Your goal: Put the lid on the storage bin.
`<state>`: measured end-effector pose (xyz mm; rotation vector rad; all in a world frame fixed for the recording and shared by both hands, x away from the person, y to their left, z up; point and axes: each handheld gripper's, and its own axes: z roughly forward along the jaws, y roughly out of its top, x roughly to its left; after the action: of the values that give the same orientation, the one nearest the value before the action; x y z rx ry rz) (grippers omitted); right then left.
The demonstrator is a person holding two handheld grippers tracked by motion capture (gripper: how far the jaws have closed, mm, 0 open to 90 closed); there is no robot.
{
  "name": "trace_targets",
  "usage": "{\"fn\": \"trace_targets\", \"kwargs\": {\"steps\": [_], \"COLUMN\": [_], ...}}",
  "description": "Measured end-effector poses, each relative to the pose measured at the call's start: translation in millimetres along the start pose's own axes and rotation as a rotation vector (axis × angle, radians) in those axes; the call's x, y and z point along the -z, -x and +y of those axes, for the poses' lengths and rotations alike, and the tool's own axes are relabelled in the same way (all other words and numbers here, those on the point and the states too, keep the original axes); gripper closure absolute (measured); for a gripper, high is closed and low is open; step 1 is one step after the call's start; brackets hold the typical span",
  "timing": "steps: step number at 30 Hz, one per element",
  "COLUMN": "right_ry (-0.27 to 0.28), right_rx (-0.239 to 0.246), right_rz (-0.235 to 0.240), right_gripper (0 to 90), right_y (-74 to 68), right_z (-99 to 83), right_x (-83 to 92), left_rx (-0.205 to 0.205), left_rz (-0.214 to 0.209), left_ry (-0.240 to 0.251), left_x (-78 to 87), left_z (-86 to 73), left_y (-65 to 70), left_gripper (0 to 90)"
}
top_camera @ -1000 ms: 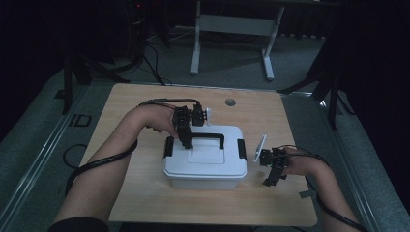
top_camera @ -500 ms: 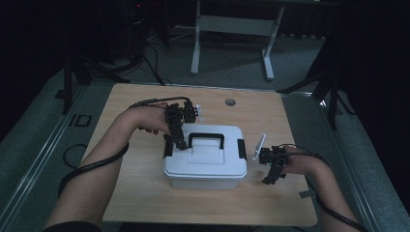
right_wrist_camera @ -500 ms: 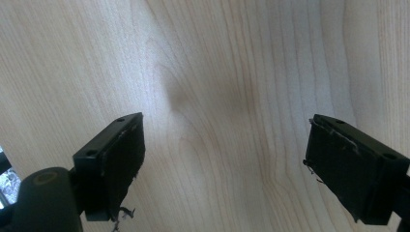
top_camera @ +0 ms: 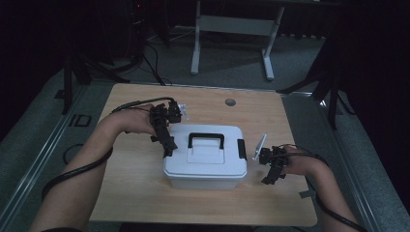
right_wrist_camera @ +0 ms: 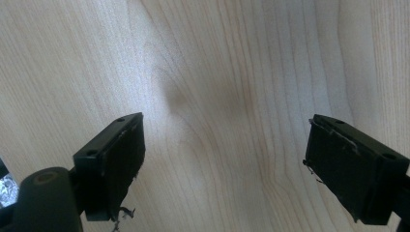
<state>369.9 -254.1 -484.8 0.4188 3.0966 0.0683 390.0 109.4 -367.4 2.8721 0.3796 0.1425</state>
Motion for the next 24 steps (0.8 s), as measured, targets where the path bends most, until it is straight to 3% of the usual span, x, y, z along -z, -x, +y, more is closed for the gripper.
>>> {"fn": "trace_targets", "kwargs": {"steps": [1,6,12,24], "right_ry": [0.001,0.039,0.052,0.086], "right_rx": [0.003,-0.003,-0.006,-0.017], "right_rz": [0.0,-0.023,-0.062,-0.071], "right_gripper": [13.8,13.7,13.7,13.7], "right_y": [-0.2,-1.2,-0.3,-1.5], "right_z": [-0.5,-3.4,-5.5,-10.8], "right_x": [0.5,5.8,8.7,8.5], "left_rx": [0.015,0.054,0.088,0.146], "left_rz": [0.011,0.0,0.009,0.005], "left_ry": [-0.004,-0.018,0.015,0.051], "left_x": [1.1,1.7,2.5,-0.3], "left_z": [-10.4,-30.7,-53.9,-97.1], "left_y": [1.5,1.7,1.5,5.6], "left_gripper": [1.4,1.4,1.4,1.4]}}
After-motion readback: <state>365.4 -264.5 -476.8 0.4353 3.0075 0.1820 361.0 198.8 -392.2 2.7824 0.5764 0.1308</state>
